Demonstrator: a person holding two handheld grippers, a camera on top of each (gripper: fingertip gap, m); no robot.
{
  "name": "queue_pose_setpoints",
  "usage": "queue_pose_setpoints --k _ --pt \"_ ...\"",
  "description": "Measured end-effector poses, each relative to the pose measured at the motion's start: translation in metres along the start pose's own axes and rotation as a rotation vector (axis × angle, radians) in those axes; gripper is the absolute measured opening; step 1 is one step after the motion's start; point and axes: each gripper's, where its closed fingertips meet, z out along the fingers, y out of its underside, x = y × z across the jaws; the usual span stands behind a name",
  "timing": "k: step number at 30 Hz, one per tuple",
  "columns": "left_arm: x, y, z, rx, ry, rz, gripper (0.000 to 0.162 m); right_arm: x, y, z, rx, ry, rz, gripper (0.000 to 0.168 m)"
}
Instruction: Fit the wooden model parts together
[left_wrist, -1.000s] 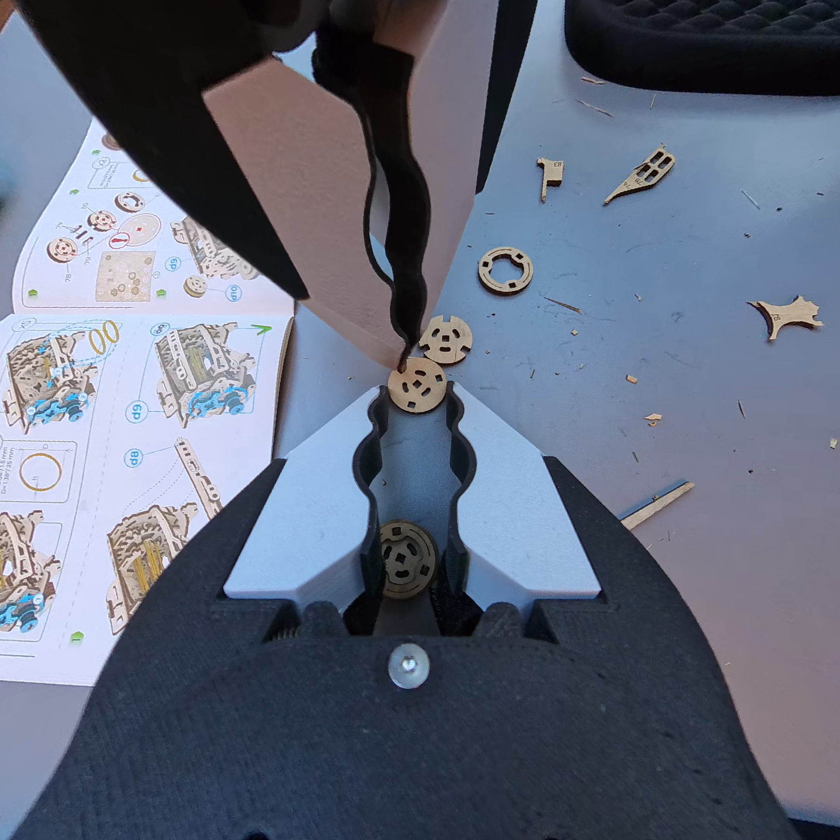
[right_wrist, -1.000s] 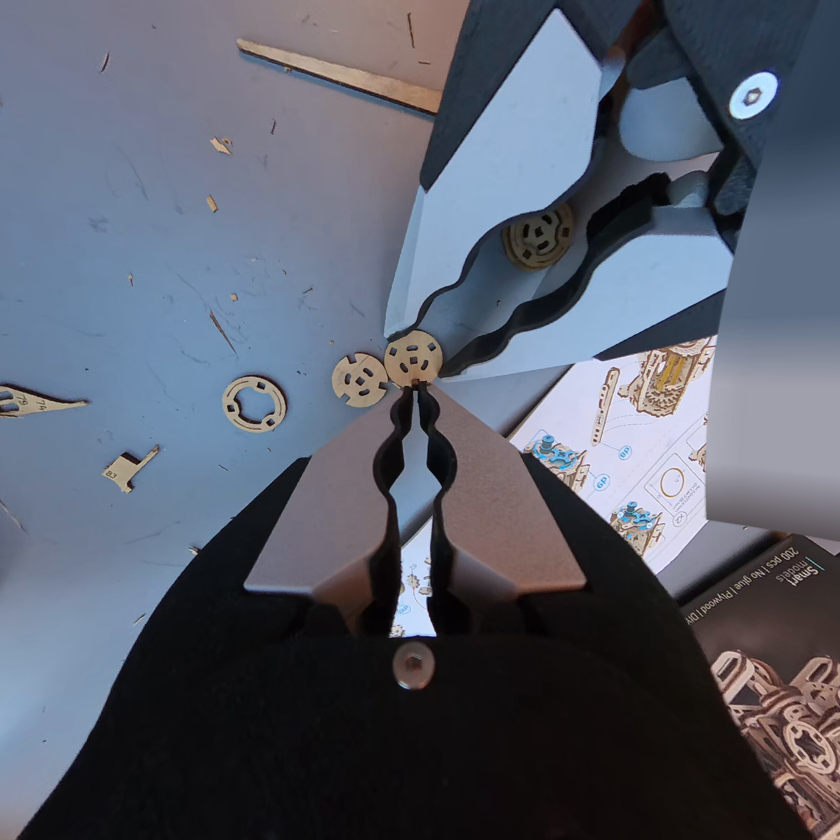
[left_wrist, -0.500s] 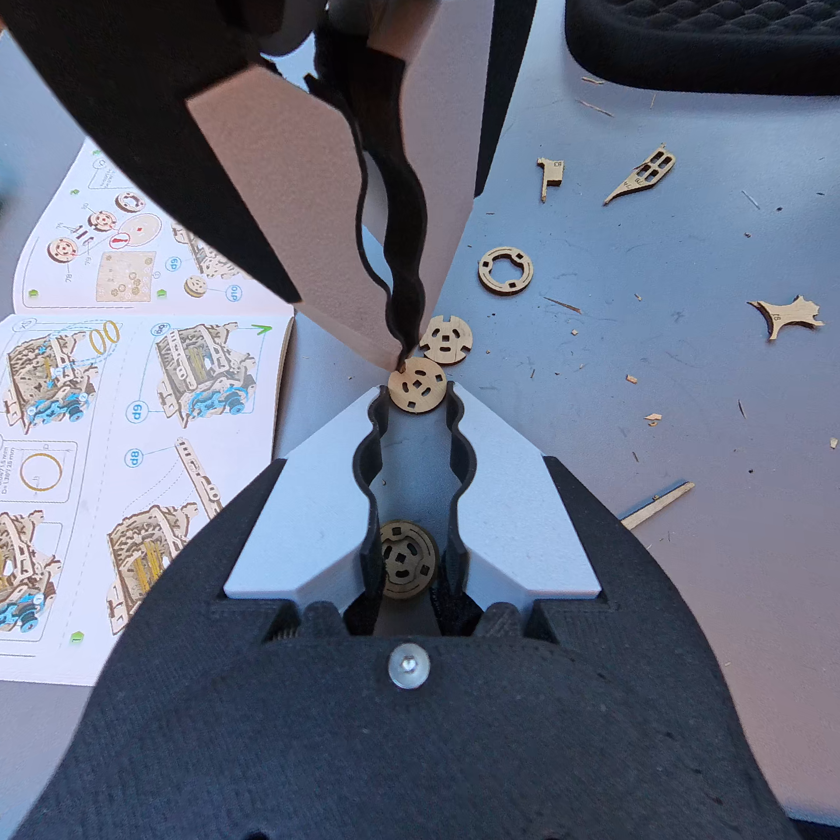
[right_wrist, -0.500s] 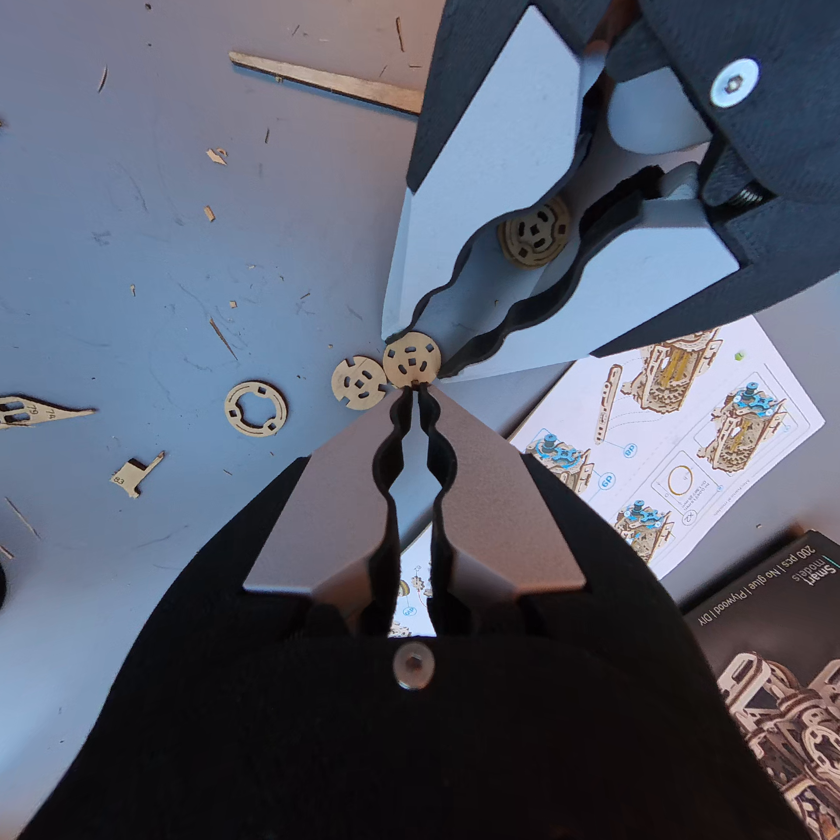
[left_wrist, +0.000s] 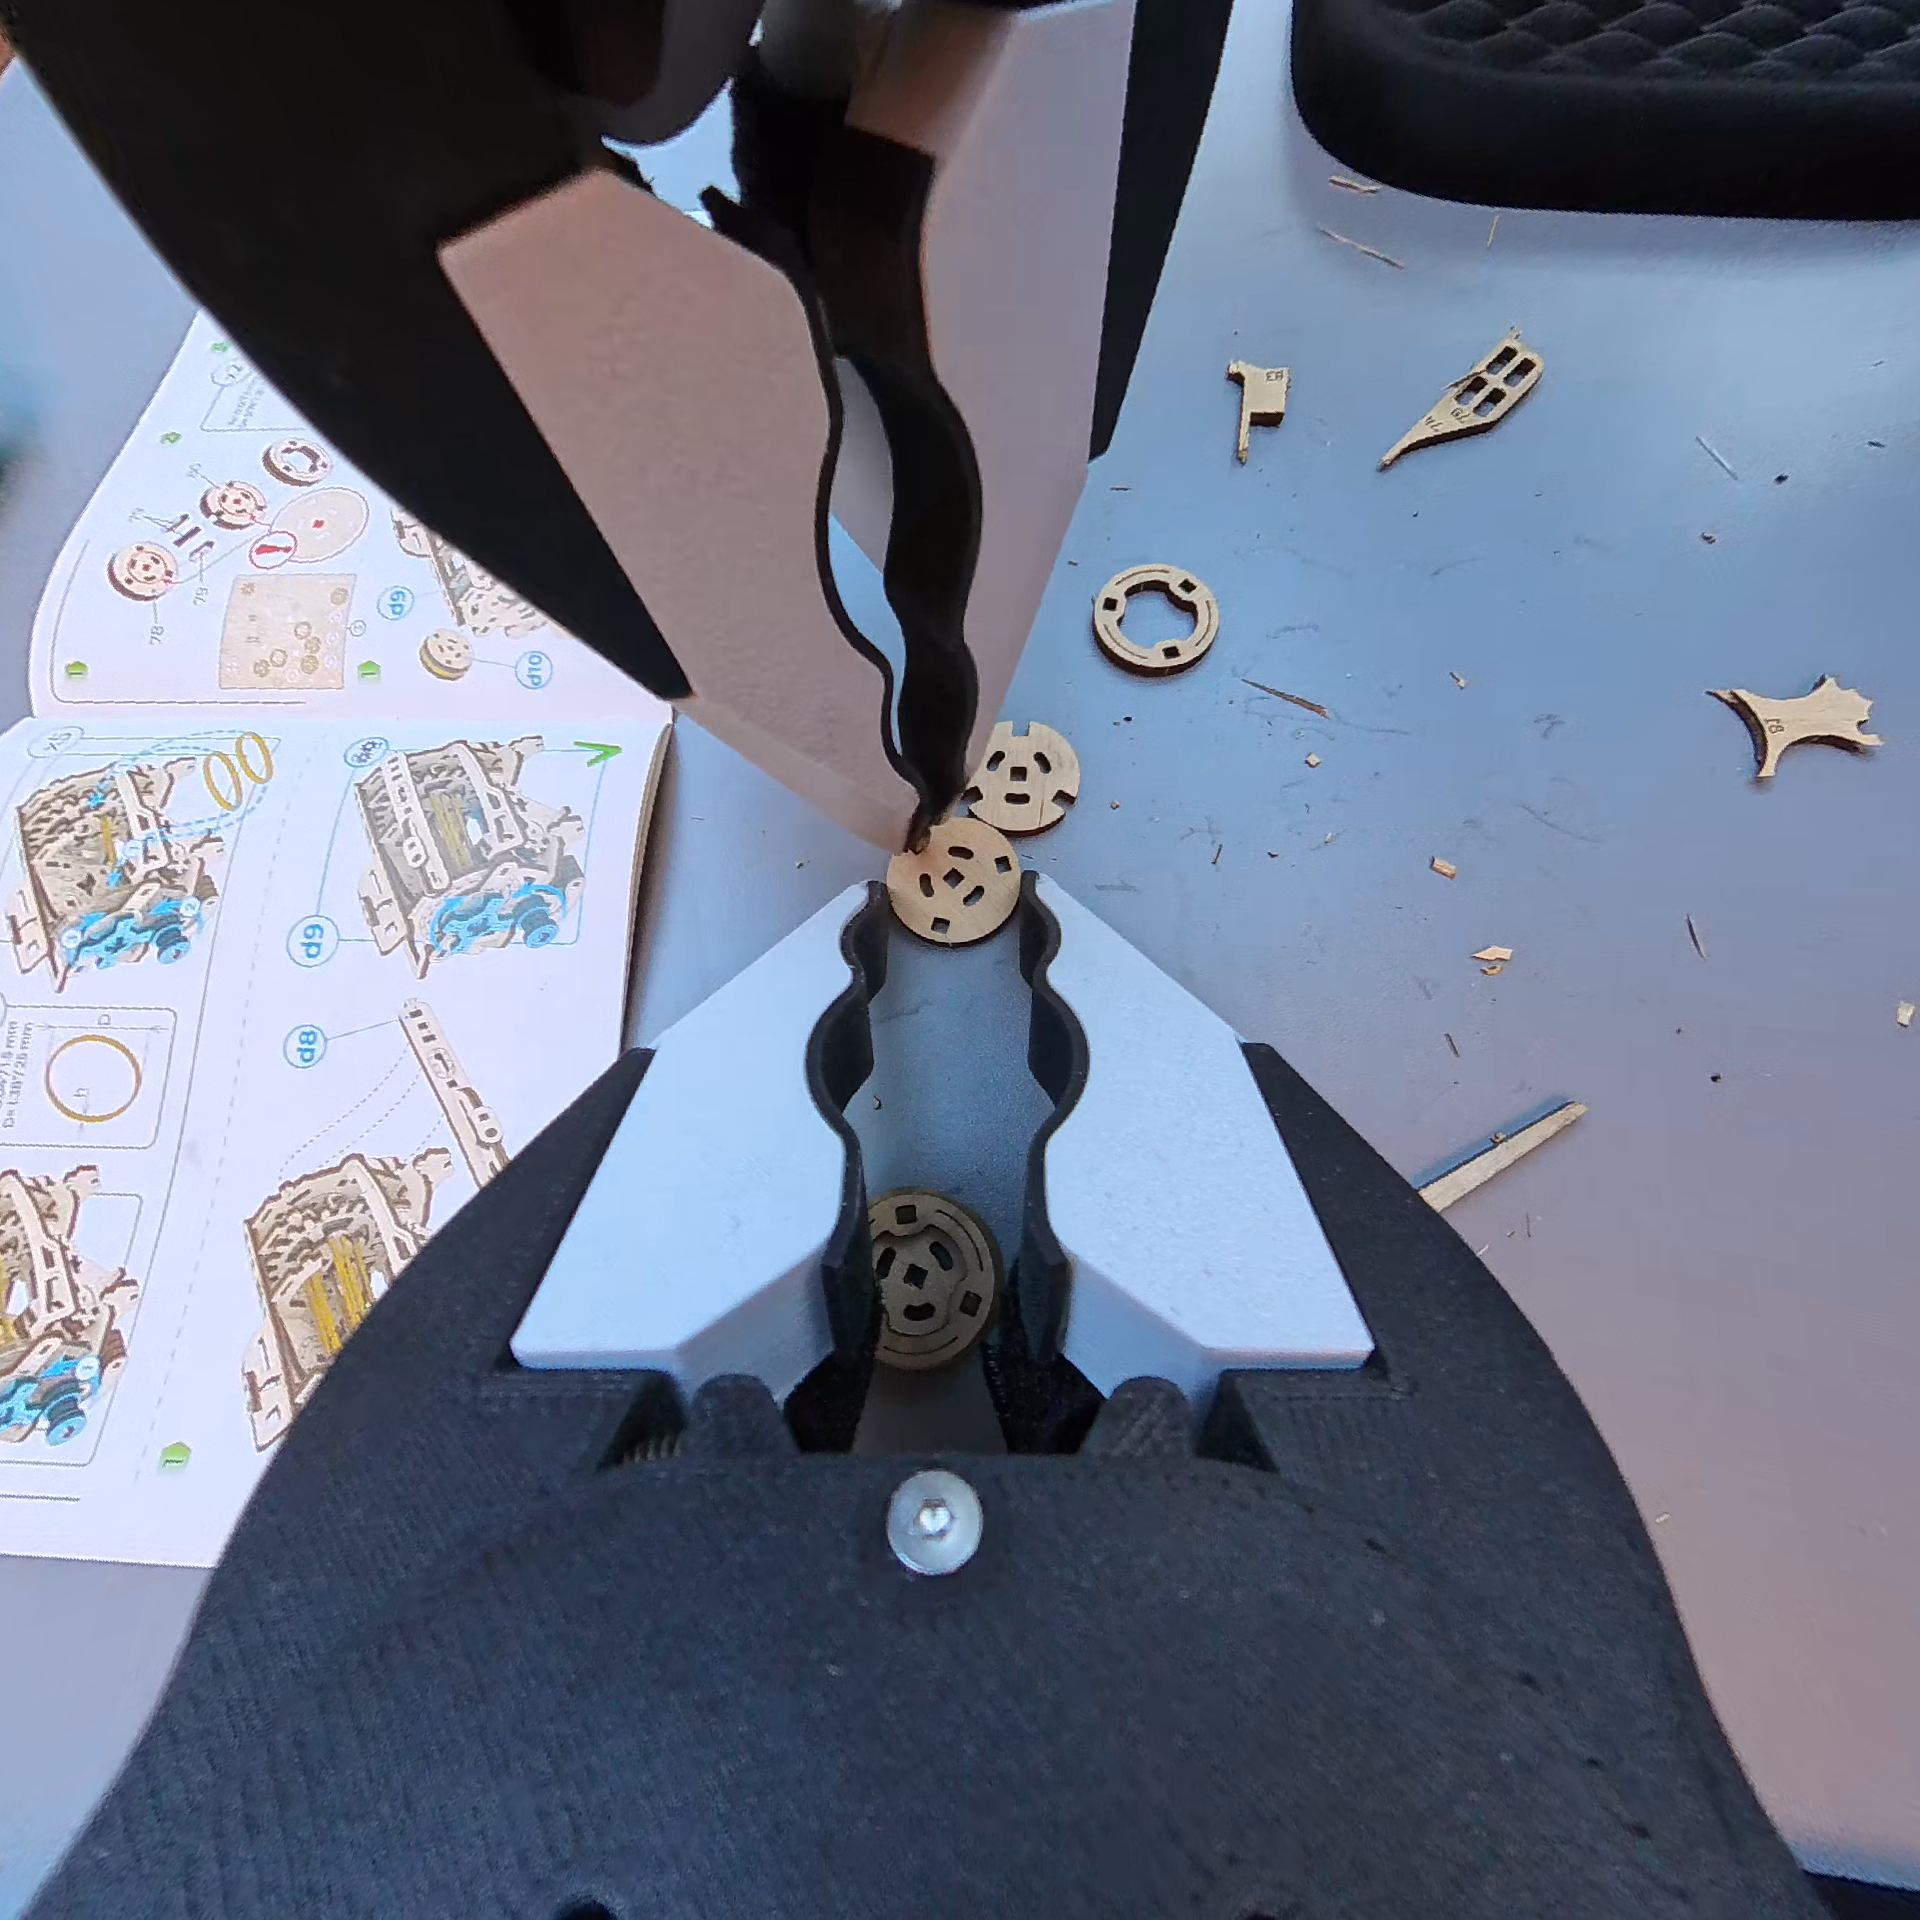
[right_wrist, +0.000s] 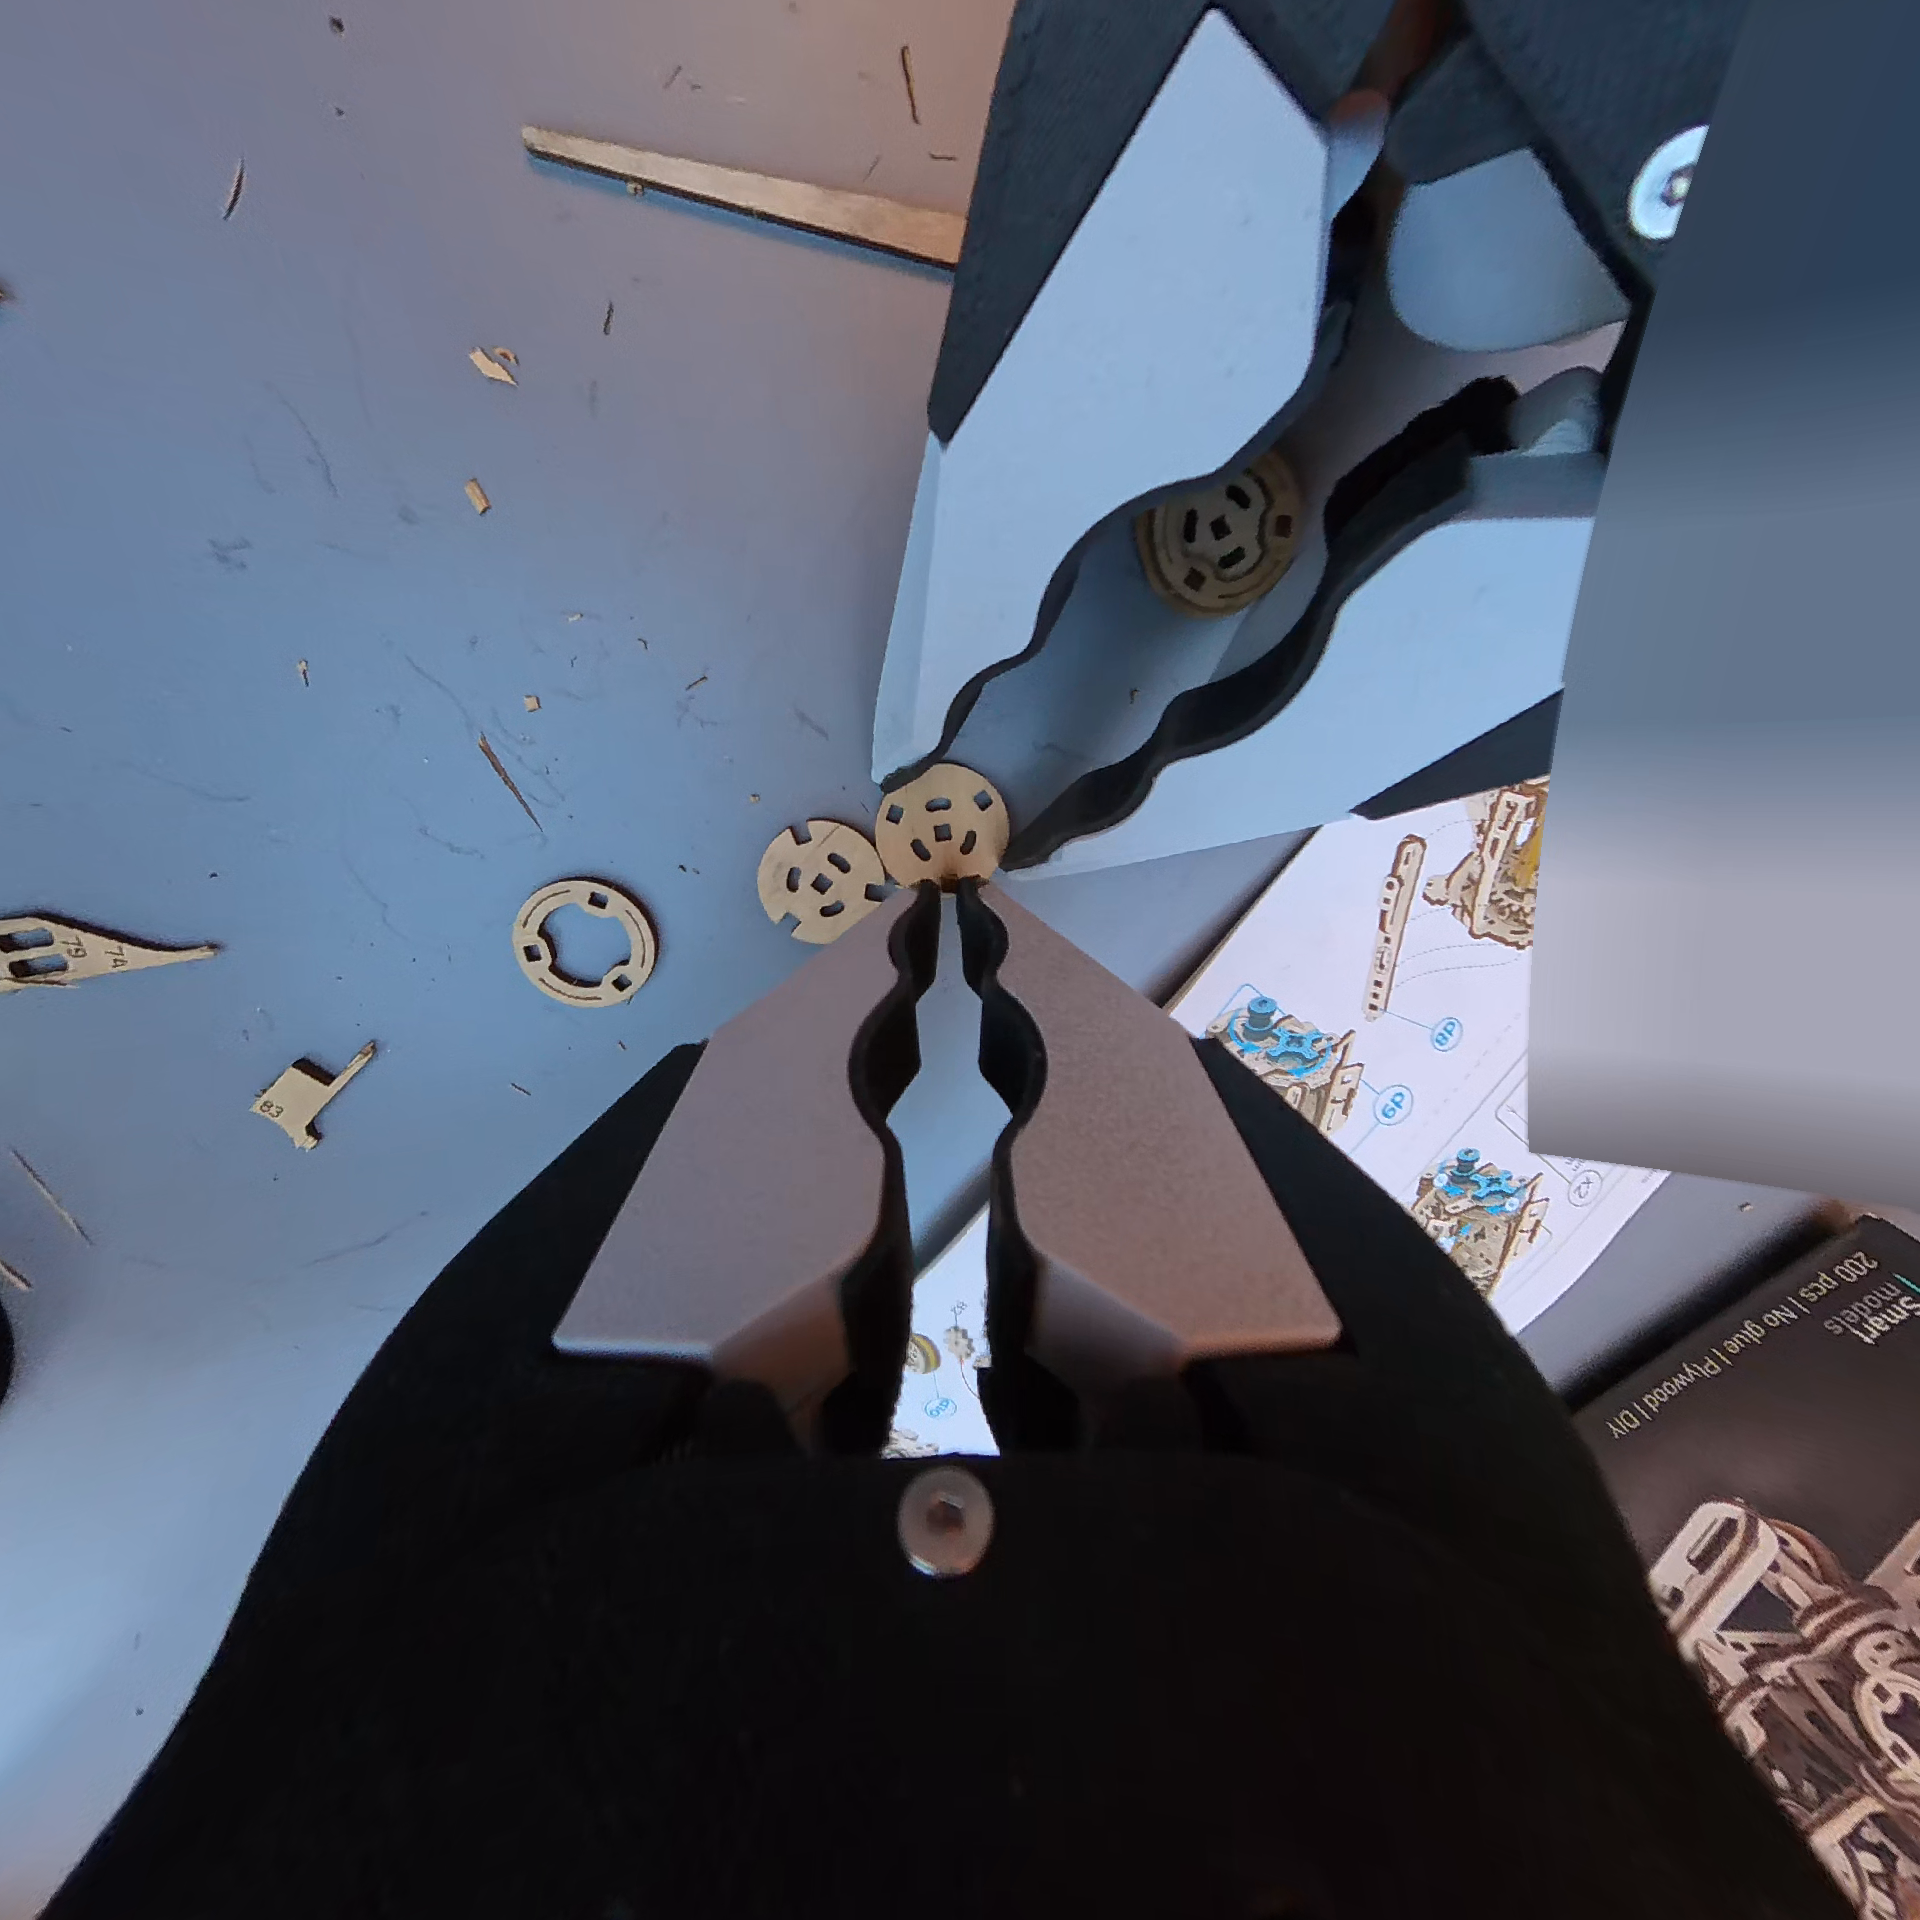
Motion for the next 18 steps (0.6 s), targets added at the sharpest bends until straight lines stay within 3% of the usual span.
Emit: queue_pose_setpoints --k 13,18 --pt "0.0 0.0 0.0 0.0 -0.001 0.0 0.024 -0.002 -0.004 0.0 0.027 -0.007 0.023 0.001" --pt "-0.003 0.0 -0.002 0.002 -0.017 -0.024 0.025 0.004 -0.006 -0.011 0.182 0.049 0.131 0.001"
